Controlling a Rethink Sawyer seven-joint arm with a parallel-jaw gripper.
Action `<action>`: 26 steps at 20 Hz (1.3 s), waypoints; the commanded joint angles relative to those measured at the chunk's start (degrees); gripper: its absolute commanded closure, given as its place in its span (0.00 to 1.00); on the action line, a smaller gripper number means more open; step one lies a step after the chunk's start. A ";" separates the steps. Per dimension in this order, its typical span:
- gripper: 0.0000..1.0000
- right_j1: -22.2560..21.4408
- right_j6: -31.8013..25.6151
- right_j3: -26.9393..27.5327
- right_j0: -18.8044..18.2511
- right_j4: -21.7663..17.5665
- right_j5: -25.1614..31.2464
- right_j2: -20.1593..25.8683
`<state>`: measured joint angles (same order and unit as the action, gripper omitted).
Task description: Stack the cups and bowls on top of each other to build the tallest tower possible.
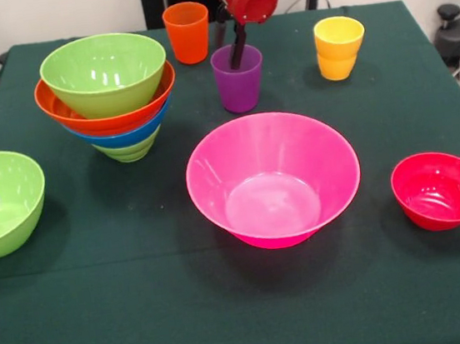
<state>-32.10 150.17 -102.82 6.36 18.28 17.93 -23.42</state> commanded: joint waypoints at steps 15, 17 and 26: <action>0.00 0.85 5.24 4.80 2.71 0.13 6.05 4.16; 0.00 1.16 5.59 5.34 2.98 0.32 6.45 3.98; 0.00 1.05 5.60 7.91 2.95 0.06 10.63 2.71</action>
<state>-32.74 150.17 -99.28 8.54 18.27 19.29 -23.86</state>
